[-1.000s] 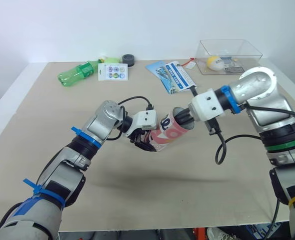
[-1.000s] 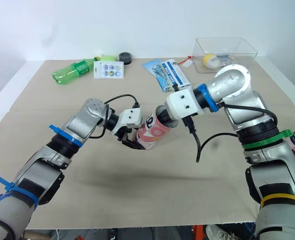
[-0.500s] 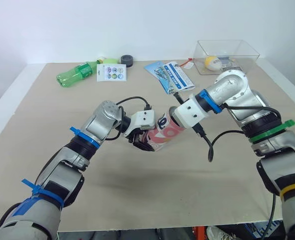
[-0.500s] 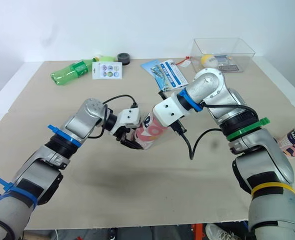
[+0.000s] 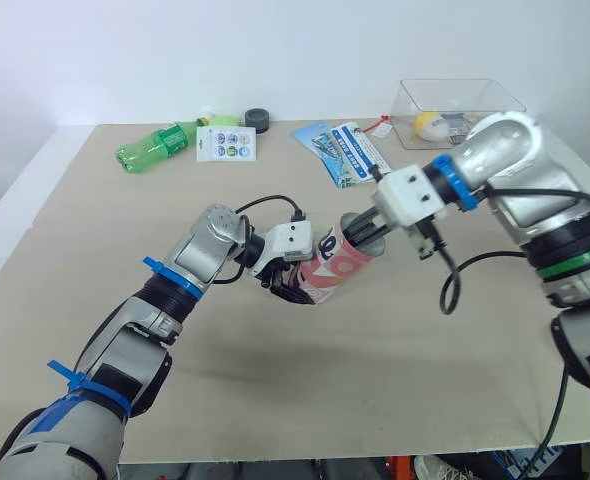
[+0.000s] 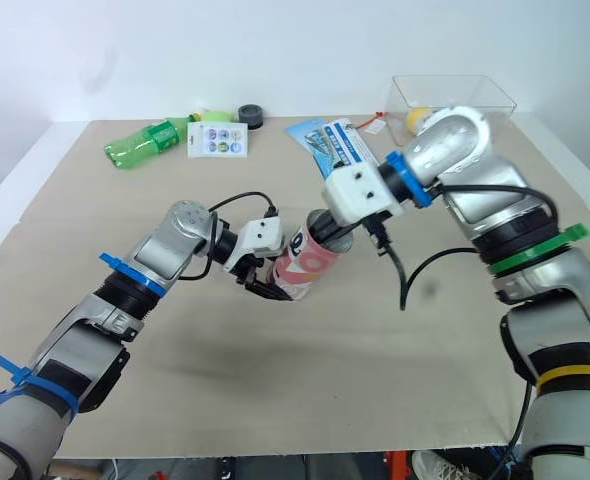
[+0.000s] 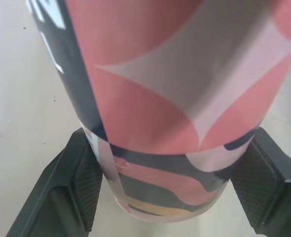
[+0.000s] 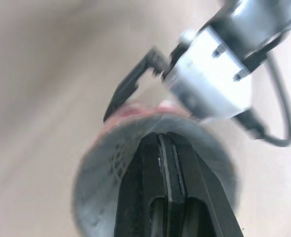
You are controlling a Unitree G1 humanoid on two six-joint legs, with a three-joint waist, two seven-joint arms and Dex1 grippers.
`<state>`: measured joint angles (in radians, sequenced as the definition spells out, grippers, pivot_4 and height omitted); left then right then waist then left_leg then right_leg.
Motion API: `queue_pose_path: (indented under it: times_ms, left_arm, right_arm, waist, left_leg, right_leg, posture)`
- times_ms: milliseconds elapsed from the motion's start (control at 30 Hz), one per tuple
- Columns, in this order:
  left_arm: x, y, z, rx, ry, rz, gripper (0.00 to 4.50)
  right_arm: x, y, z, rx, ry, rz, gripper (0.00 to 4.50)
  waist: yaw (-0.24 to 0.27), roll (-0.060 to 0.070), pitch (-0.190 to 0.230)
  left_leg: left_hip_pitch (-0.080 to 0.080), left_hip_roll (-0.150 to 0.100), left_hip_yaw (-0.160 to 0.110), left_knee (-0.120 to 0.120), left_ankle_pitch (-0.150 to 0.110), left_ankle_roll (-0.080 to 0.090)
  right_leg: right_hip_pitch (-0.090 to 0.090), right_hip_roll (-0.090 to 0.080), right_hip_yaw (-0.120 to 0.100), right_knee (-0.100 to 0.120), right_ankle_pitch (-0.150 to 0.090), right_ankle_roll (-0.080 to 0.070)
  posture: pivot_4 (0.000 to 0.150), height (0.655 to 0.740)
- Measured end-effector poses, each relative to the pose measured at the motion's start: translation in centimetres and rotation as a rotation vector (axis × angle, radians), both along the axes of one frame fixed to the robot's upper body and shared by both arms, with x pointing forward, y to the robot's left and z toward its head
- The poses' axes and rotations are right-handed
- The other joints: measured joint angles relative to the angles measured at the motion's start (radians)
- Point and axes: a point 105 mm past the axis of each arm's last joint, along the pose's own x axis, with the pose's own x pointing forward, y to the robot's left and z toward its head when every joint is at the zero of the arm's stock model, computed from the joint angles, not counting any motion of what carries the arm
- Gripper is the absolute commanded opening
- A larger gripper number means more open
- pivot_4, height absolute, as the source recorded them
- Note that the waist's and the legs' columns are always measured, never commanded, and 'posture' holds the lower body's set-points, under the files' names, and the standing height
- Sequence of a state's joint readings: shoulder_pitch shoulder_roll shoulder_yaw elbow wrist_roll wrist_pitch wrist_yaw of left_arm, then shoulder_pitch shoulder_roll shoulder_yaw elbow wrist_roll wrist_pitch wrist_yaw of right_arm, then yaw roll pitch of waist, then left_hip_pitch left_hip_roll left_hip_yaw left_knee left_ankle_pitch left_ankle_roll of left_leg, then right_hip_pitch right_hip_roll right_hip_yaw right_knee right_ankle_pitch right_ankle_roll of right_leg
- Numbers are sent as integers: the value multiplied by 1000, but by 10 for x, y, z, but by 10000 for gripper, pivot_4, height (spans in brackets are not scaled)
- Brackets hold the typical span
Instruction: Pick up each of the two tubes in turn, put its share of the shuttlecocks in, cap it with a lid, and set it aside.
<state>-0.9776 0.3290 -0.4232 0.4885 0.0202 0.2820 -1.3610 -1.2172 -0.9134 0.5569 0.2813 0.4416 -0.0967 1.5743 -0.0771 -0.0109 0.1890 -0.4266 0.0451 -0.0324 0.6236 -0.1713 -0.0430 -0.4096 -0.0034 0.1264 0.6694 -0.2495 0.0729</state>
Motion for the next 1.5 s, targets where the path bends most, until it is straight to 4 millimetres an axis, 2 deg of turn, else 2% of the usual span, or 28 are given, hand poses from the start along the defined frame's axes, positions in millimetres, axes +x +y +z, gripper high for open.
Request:
queue_pose_path:
  times_ms: [167, 233, 367, 500, 600, 667, 733, 833, 1000, 1067, 1133, 1233, 1333, 1400, 1500]
  left_arm:
    - [2, 1, -2, -7, -2, 5, 32784]
    - [5, 0, -3, -27, -22, 17, 32784]
    - [12, -1, -5, -105, -47, 71, 32784]
    - [15, -4, -8, -265, -41, 156, 32784]
    - [13, -2, -17, -381, -44, 237, 32784]
    - [6, 1, -30, -435, -50, 289, 32784]
    - [2, 2, -33, -466, -70, 304, 32784]
    - [-7, 1, -39, -502, -94, 313, 32784]
    - [-22, -4, -43, -494, -125, 260, 32784]
    - [-25, -7, -42, -483, -135, 238, 32784]
    - [-27, -9, -43, -474, -142, 221, 32784]
    - [-30, -12, -43, -459, -162, 192, 32784]
    - [-35, -19, -42, -456, -168, 161, 32784]
    - [-37, -21, -42, -458, -165, 153, 32784]
    - [-39, -24, -43, -458, -160, 148, 32784]
  right_arm:
    - [-12, -7, 27, 118, 60, -30, 1087]
    - [-14, -18, 42, 208, 90, -79, 1087]
    - [-10, -37, 45, 362, 164, -178, 1087]
    - [6, -56, 26, 539, 188, -344, 1087]
    - [14, -66, 0, 628, 173, -482, 1087]
    - [17, -71, -20, 676, 166, -578, 1087]
    - [19, -75, -28, 703, 154, -637, 1087]
    - [15, -82, -31, 747, 133, -706, 1087]
    - [13, -109, -46, 783, 158, -874, 1087]
    - [10, -123, -52, 787, 195, -948, 6595]
    - [5, -144, -58, 770, 234, -1038, 14494]
    - [-7, -172, -69, 721, 306, -1149, 29833]
    - [-33, -208, -96, 520, 407, -1293, 44808]
    - [-55, -235, -109, 364, 461, -1387, 44808]
    - [-75, -256, -112, 228, 520, -1465, 44808]
  waist:
    - [0, 0, 0]
    - [1, 0, 0]
    - [2, 0, 0]
    - [1, -1, 0]
    - [2, 0, 0]
    - [2, 0, 0]
    - [5, 0, 0]
    - [5, 0, 0]
    - [5, -1, 0]
    - [6, -1, 0]
    - [9, -1, -1]
    - [9, -1, -1]
    - [21, 0, -1]
    - [23, 1, -2]
    - [20, 2, -2]
  left_leg:
    - [0, 0, 0, 1, 0, 0]
    - [0, 0, 0, 2, 0, 0]
    - [0, 0, 0, 2, 0, 0]
    - [-1, 0, 0, 2, 0, 0]
    - [-1, 0, -1, 1, 0, 0]
    - [-1, -1, 0, 0, 0, 0]
    - [-1, -1, -1, 1, 0, 0]
    - [0, -1, 0, 3, 0, -1]
    - [1, -2, 0, 6, 1, -1]
    - [1, -2, 0, 6, 1, -1]
    - [1, -2, 0, 6, 1, -1]
    - [1, -2, 1, 6, 1, 0]
    - [1, -3, 1, 5, 1, 0]
    - [1, -3, 2, 5, 0, 0]
    - [3, -3, 3, 5, 0, 0]
  right_leg:
    - [0, 0, 0, 0, 0, 0]
    - [1, 0, 0, 0, 0, 1]
    - [1, -1, 0, 0, 1, 1]
    - [0, -1, 0, 0, 2, 0]
    - [0, -1, 0, 0, 2, -3]
    - [0, -1, 0, 0, 3, -4]
    - [0, -1, 0, 0, 3, -3]
    - [2, -2, 0, 0, 2, 3]
    - [4, -2, 1, -1, 4, 4]
    - [5, -2, 1, -1, 4, 4]
    - [5, -2, 1, -2, 4, 4]
    - [5, -2, 2, -2, 4, 5]
    - [5, -3, 2, -3, 3, 5]
    - [5, -3, 2, -3, 2, 5]
    - [5, -3, 3, -3, 0, 1]
  posture:
    - [1500, 7400]
    - [1500, 7400]
    - [1500, 7400]
    - [1500, 7400]
    - [1500, 7400]
    - [1500, 7400]
    - [1500, 7400]
    - [1500, 7400]
    - [1500, 7400]
    - [1500, 7400]
    - [1500, 7400]
    - [1500, 7400]
    - [1500, 7400]
    - [1500, 7400]
    - [1500, 7400]
